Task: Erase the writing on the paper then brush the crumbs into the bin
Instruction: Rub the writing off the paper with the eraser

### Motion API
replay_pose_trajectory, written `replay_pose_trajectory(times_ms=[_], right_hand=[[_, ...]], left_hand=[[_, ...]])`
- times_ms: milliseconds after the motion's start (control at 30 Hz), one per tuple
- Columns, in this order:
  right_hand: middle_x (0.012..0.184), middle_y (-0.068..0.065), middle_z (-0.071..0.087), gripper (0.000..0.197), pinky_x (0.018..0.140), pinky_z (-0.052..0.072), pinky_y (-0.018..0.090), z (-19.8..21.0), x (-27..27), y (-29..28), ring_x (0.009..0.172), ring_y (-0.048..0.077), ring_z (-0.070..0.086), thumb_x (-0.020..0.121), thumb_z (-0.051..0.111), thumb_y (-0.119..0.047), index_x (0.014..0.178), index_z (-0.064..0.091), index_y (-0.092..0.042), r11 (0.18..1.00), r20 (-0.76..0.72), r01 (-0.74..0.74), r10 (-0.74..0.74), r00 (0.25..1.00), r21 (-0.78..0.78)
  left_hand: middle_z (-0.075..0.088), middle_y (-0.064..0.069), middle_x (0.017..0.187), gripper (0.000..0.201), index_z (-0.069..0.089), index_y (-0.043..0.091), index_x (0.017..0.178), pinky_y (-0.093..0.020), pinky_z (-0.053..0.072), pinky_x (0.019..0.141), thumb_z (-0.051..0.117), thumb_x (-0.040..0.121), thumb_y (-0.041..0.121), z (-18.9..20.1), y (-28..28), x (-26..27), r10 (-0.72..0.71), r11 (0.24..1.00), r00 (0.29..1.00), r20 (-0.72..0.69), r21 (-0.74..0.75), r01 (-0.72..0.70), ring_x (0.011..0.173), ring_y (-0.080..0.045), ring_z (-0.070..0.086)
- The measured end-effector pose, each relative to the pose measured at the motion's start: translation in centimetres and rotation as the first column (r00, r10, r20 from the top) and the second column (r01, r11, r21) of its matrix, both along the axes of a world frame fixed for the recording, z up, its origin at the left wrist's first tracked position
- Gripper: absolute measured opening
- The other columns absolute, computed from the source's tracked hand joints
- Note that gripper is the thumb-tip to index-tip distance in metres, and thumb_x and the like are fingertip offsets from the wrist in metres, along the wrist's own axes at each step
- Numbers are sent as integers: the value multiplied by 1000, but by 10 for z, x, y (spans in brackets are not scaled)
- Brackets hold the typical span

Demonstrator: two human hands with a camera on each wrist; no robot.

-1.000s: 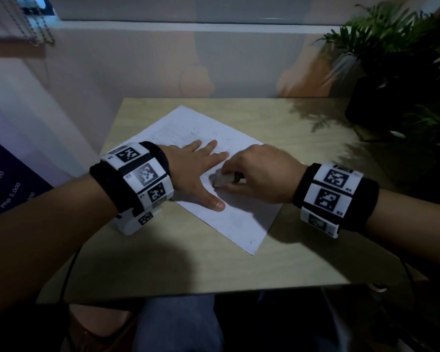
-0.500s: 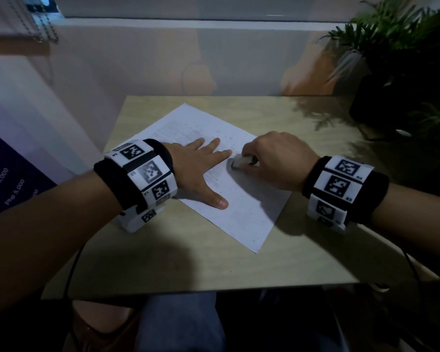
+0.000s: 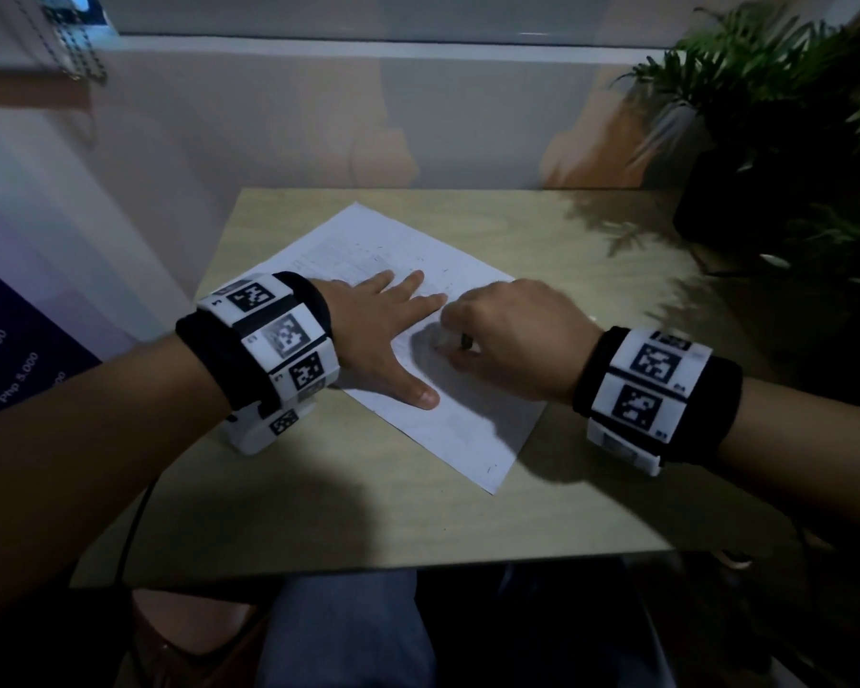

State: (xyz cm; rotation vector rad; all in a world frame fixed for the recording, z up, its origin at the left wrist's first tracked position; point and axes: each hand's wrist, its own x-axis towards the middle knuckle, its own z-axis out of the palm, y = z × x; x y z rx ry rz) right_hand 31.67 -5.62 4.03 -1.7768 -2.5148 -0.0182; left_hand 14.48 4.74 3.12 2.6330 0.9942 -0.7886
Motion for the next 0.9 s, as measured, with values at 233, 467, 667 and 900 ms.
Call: replay_pose_trajectory(times_ms=[233,467,667,900], right_hand=[[67,-12,49,17,54,32,31,2,-12,-6,61,19,47,97,56,-37,85,60,-26,995,-141,-79,70,988,-65],[62,-9,49,10,58,39,32,2,6,12,68,18,56,87,63,-26,85,54,-22,989,-233,126,-140,962,-74],[79,-19,68,18,65,37,5,2,11,16,73,0,58,90,72,-32,102,67,-19,983,-372,-8,-62,926,-185],[75,-24,50,18,63,36,8,0,15,14,70,-4,52,92,69,-41,93,55,-28,970,-293,9,-82,952,-242]], left_hand=[[-28,11,166,137,-17,47,157,-60,6,125,46,48,99,7,-5,4,19,1000,1000,-13,-23,-19,155,-22,-21],[-28,13,166,137,-15,44,158,-60,10,125,38,48,106,3,-2,2,9,1000,1000,-13,-4,-9,155,-21,-18],[-29,12,165,131,-9,47,158,-61,9,124,40,51,105,1,0,2,5,1000,1000,-17,-7,-5,155,-20,-20],[-29,13,165,135,-20,47,155,-59,8,125,36,48,107,1,0,0,6,1000,1000,-4,-4,-6,155,-20,-19]])
